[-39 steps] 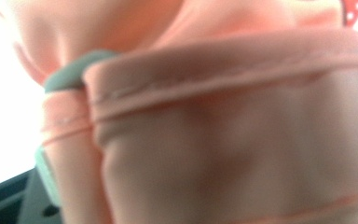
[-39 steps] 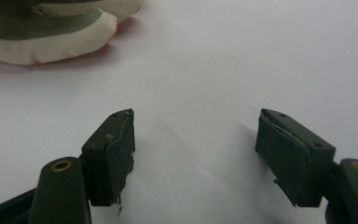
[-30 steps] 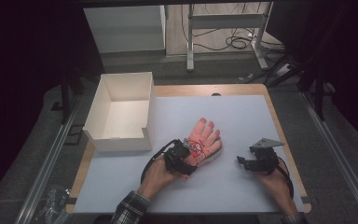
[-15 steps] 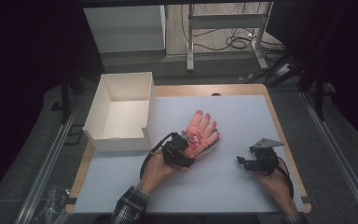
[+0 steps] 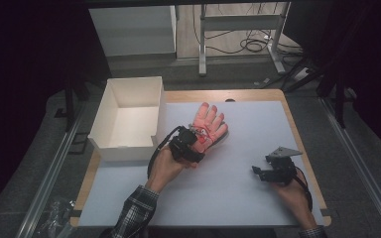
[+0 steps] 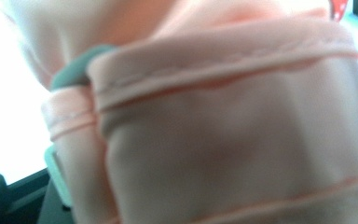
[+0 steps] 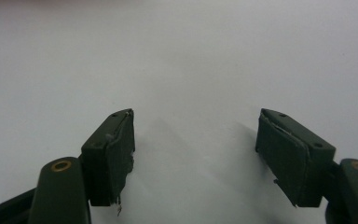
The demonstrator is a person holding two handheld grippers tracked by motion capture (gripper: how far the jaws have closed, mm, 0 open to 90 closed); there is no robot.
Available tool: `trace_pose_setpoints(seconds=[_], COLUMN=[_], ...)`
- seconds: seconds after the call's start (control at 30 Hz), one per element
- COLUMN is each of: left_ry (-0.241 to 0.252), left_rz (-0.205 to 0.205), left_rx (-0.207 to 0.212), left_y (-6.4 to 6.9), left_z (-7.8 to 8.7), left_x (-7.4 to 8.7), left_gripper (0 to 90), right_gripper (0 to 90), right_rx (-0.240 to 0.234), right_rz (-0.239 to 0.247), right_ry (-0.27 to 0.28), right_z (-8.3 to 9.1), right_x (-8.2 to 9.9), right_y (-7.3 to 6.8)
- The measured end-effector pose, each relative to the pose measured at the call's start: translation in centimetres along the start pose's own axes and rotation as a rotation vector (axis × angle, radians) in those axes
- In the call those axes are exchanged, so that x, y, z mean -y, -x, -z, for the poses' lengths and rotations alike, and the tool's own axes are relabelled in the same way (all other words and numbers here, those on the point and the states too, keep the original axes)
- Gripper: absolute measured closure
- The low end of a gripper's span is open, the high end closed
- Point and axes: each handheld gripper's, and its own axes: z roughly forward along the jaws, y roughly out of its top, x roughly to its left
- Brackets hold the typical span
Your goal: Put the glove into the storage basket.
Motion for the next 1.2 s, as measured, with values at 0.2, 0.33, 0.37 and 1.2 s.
trace_pose_setpoints(seconds=[0.2, 0.33, 0.37, 1.2], left_ry=[0.009, 0.017, 0.019, 0.043], left_rz=[0.024, 0.037, 0.04, 0.135], left_rx=[-0.019, -0.018, -0.019, -0.102], left_y=[-0.9, -1.3, -1.4, -5.5], left_z=[0.7, 1.3, 1.4, 6.8], left_x=[-1.6, -2.4, -2.6, -6.7], left_gripper=[39.3, 39.2, 39.2, 39.0], right_gripper=[28.2, 28.1, 28.1, 27.9], right_rx=[0.001, 0.001, 0.002, 0.001], right_rz=[0.0, -0.001, -0.001, 0.002], right_ry=[0.001, 0.0, 0.0, 0.003], right_z=[0.0, 0.0, 0.0, 0.0], right_x=[0.0, 0.0, 0.0, 0.0], right_y=[0.0, -0.1, -0.1, -0.1])
